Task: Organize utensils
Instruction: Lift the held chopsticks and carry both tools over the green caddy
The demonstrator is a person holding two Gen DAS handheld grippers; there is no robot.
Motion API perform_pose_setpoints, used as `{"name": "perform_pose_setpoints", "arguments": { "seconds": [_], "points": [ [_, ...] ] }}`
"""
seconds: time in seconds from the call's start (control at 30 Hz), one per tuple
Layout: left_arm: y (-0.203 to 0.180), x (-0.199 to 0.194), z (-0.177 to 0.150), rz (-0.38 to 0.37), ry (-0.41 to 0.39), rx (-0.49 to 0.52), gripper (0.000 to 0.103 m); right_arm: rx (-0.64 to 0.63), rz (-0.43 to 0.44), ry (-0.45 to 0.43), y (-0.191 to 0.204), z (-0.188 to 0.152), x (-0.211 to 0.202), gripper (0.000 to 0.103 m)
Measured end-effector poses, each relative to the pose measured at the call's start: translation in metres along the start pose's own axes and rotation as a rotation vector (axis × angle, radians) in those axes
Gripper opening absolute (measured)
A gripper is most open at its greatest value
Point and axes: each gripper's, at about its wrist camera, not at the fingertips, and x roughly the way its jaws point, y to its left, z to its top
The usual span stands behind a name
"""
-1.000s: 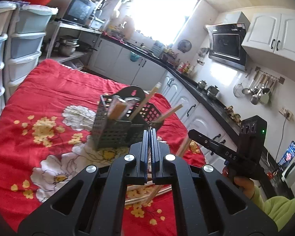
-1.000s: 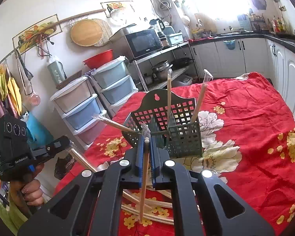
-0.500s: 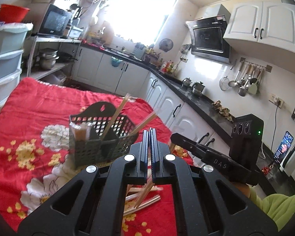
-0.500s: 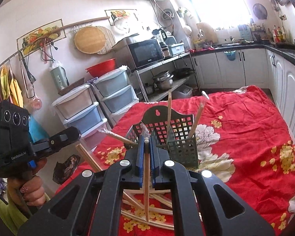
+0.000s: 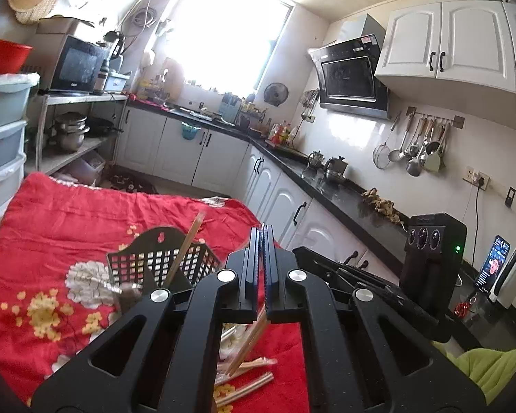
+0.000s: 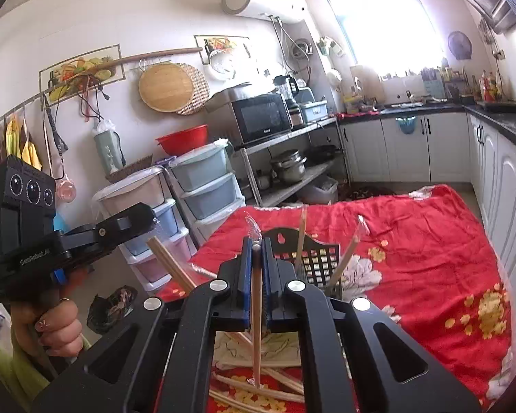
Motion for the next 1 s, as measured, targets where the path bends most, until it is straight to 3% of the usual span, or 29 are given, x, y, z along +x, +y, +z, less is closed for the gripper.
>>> {"name": "perform_pose_setpoints", "arguments": {
  "seconds": [0.67,1.0],
  "points": [
    [-0.011,-0.006,0.062,0.039,-0.15,0.075,0.001,-0.115,-0.049,-0.149,0.011,0.054,0.005,0.006],
    [-0.01,0.0,0.078,0.049,-0.184,0.081,0.001,-0.138,-0.088,-0.252,0.005,0.082,0.008,0.006]
  ]
}}
